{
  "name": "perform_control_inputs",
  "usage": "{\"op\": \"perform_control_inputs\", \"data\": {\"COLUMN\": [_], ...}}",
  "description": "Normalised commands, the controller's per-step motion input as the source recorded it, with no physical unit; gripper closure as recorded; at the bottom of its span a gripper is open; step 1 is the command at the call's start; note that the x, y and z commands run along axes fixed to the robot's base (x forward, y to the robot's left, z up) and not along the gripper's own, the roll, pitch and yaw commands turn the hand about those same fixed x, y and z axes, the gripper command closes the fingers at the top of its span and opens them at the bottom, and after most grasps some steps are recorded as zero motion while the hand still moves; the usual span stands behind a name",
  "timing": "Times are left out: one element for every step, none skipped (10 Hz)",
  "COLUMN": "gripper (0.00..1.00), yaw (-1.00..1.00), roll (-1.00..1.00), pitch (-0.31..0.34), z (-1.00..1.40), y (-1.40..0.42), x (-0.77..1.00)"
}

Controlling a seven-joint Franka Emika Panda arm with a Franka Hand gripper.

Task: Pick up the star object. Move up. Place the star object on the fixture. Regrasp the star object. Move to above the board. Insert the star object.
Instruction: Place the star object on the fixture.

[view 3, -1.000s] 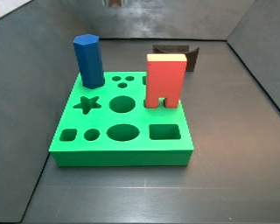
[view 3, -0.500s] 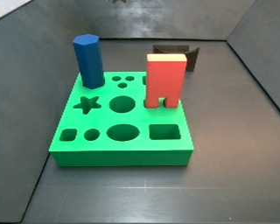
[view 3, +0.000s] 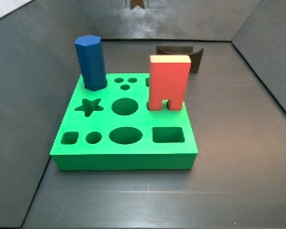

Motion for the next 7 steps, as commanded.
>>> {"op": "perform_control_inputs", "data": {"gripper": [1.0,1.0,1.0,1.0,1.0,1.0,1.0], "yaw": [0.03,0.03,0.03,0.04,0.04,0.04,-0.06], "roll": [-0.01,-0.01,-0.01,-0.02,-0.02,-0.02,-1.0], "pitch": [0.144,0.147,0.155,0.153,0.146,0.148,0.01], "z": [-0.02,-0.02,-0.02,-0.01,-0.01,-0.01,0.13], "y": [-0.23,-0.2,-0.18,-0.16,-0.14,-0.12,0.05], "x": [1.0,1.0,1.0,1.0,1.0,1.0,1.0]}}
